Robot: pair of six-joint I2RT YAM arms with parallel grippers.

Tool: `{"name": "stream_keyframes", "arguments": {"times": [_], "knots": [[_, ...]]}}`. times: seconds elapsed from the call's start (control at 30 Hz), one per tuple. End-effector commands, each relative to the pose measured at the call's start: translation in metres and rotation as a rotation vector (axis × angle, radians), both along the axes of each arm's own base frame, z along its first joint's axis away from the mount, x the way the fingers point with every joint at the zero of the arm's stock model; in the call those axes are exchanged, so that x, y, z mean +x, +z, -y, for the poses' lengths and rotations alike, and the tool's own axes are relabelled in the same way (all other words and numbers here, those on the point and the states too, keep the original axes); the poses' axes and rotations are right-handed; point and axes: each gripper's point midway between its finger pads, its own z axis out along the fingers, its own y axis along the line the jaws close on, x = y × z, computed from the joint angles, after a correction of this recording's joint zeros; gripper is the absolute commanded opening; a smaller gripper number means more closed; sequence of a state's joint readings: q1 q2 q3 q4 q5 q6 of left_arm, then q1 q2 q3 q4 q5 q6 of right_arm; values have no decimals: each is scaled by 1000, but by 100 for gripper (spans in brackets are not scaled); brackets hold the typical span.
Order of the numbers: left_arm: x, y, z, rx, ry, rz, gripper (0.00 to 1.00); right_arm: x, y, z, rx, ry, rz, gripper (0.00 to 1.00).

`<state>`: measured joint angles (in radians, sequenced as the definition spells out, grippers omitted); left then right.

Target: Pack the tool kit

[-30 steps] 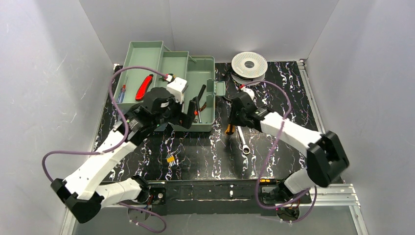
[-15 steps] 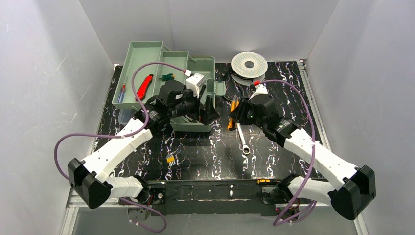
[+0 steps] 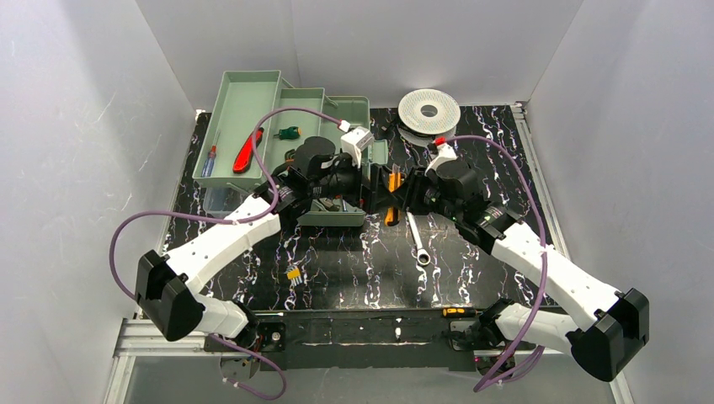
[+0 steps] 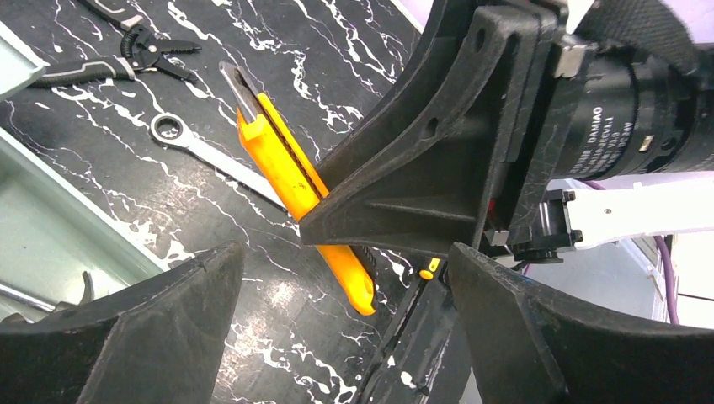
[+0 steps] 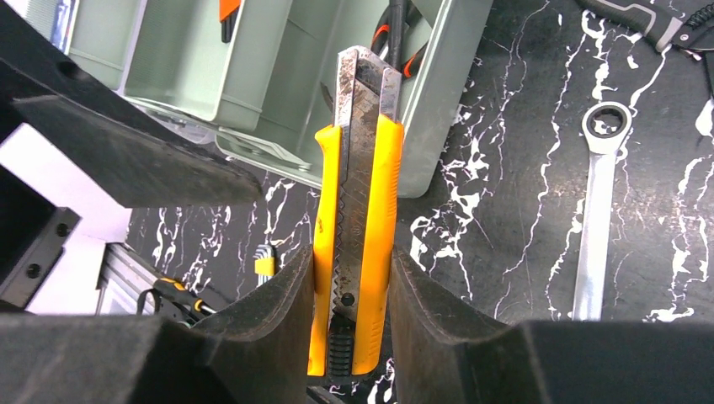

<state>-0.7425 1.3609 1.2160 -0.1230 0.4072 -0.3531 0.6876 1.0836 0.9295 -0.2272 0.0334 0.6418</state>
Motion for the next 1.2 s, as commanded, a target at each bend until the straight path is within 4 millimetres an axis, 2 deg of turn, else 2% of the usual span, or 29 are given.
{"name": "stream_keyframes", "arguments": {"times": [0.0,0.13,0.27,0.37,0.53,0.67,0.77,0.83,0.9,0.93,1.0,1.03,1.07,1.17], "knots": [[-7,1,4,-10,-26,-26,89,8,56,-9,139,-15,89,12],[-11,-6,-3,5,8,-37,89,17,55,1,140,-104,78,12],[-11,-21,-8,22,59,-85,87,20,59,1,165,-126,79,12],[-12,-27,-2,11,59,-120,83,19,64,-5,191,-103,79,12],[-9,-27,9,5,43,-116,75,15,67,-14,221,-54,77,11],[-7,-25,16,-8,22,-110,60,8,69,-19,253,-10,91,11],[-7,-28,18,-3,12,-119,43,4,70,-18,270,3,106,11],[-7,-31,18,5,12,-125,26,3,70,-16,264,3,118,13],[-7,-34,15,25,25,-127,11,3,70,-14,251,1,124,21],[-6,-35,12,40,32,-125,7,2,69,-12,238,0,123,33],[-4,-36,5,66,64,-114,3,8,63,-2,193,-62,111,62],[-1,-36,0,84,86,-103,2,11,59,5,166,-105,101,71],[1,-35,-5,102,108,-91,2,13,54,13,137,-145,90,78],[13,-37,-26,187,184,-67,2,17,40,41,50,-265,81,80]]}}
